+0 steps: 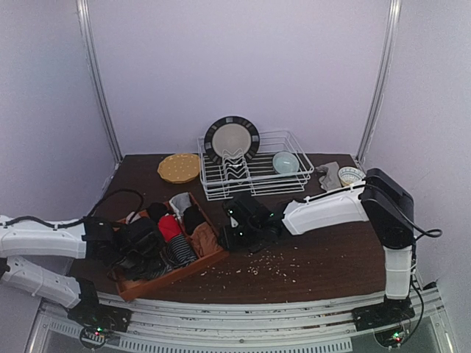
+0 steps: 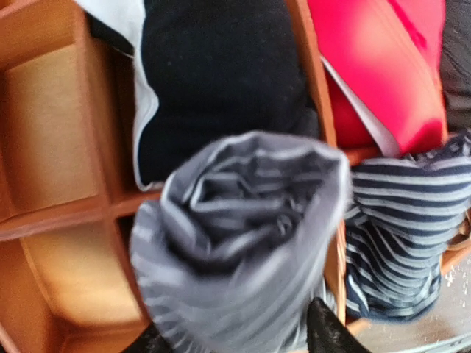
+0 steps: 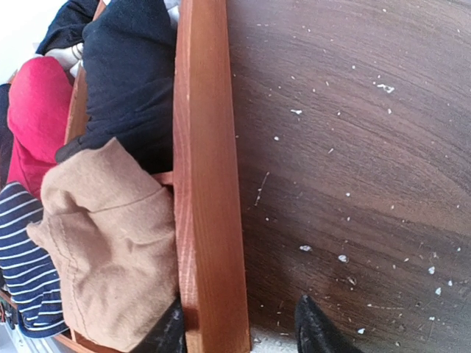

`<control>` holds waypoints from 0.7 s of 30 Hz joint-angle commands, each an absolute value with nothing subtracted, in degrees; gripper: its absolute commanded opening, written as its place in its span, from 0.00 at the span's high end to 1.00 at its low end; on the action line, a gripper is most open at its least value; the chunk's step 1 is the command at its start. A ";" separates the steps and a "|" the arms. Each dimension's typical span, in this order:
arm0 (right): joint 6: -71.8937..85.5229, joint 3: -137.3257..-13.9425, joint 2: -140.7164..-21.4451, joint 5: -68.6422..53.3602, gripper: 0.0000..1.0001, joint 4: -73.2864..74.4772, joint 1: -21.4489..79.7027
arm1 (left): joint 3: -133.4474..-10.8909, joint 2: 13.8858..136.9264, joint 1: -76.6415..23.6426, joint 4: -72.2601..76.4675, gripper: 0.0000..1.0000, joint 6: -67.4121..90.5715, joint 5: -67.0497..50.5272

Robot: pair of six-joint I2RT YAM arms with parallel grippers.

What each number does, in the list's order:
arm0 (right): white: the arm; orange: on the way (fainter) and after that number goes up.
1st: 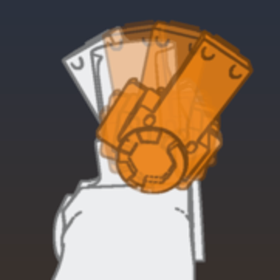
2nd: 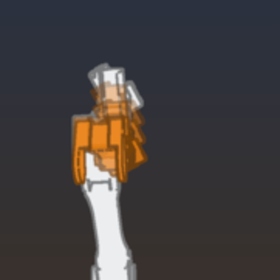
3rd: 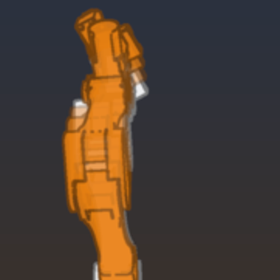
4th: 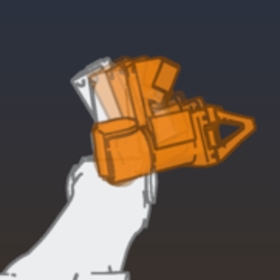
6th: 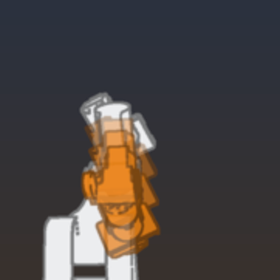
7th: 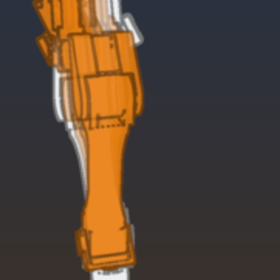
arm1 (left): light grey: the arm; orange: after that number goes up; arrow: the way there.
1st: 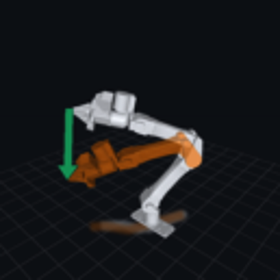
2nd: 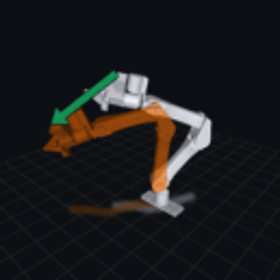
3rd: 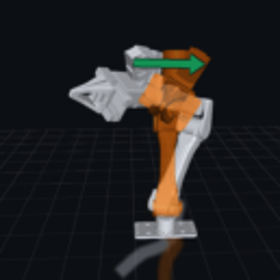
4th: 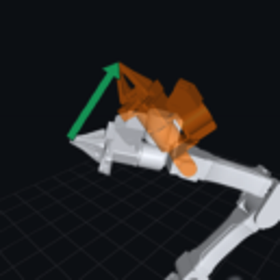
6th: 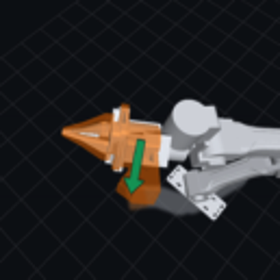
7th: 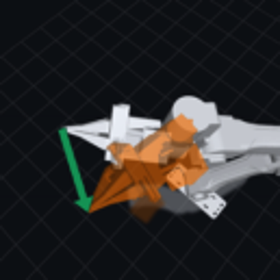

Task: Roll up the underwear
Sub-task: Place the underwear in the storage box, then move the storage box to the corner of the board.

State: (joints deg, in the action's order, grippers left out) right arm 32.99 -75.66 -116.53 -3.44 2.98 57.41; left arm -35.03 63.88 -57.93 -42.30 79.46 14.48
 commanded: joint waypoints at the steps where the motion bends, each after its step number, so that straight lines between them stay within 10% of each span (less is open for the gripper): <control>1: 32.43 -75.71 -115.01 -4.48 0.52 5.74 57.22 | -37.10 60.18 -58.98 -51.07 0.44 78.41 14.02; 15: 32.21 -75.98 -111.58 -5.89 0.37 6.66 57.31 | -50.50 58.04 -65.95 -62.95 0.16 74.31 23.33; 21: 30.15 -72.56 -104.03 -3.44 0.31 9.72 56.97 | -59.12 70.33 -71.30 -57.13 0.27 60.54 27.95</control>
